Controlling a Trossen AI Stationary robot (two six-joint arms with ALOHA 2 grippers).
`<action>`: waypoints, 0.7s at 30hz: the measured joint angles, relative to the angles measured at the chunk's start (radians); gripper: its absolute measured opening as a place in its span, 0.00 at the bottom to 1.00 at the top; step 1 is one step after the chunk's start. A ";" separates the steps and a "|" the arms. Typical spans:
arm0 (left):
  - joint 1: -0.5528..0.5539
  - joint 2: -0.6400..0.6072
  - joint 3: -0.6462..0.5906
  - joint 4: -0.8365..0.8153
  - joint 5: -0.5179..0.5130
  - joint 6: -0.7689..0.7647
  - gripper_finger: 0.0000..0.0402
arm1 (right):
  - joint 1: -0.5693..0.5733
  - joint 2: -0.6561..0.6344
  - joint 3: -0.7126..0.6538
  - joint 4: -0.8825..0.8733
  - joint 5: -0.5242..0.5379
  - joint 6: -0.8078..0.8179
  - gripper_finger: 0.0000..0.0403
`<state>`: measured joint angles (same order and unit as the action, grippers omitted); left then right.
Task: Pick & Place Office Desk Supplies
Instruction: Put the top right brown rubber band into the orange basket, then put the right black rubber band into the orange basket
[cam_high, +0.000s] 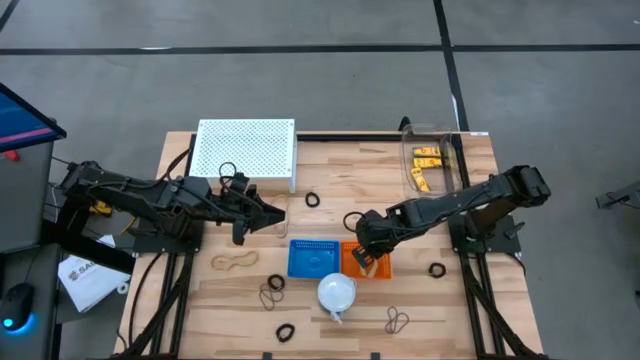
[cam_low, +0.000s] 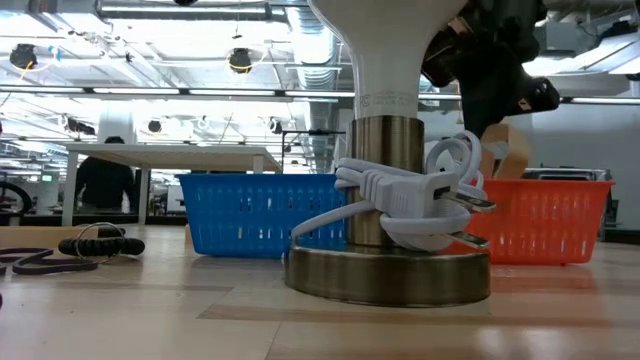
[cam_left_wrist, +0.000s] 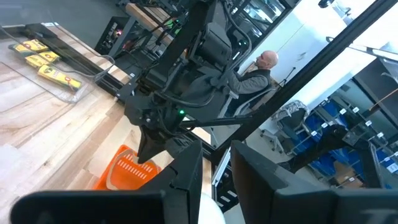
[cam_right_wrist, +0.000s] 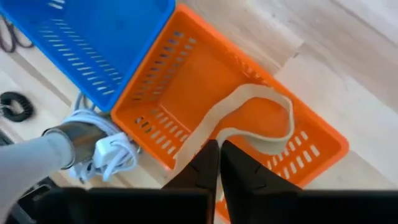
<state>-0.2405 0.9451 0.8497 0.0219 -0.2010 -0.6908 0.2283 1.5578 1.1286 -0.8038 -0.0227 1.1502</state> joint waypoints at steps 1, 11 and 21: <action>0.000 0.000 0.000 0.000 0.000 0.003 0.19 | -0.004 0.000 0.000 0.000 0.002 0.000 0.07; 0.000 0.000 0.000 0.000 0.001 0.006 0.19 | -0.025 0.000 0.000 0.000 0.031 -0.009 0.33; 0.000 0.000 0.000 0.000 0.001 0.006 0.19 | -0.030 0.000 0.000 0.019 0.055 0.051 0.54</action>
<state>-0.2405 0.9451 0.8497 0.0219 -0.2001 -0.6846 0.1983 1.5578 1.1286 -0.7846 0.0324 1.2009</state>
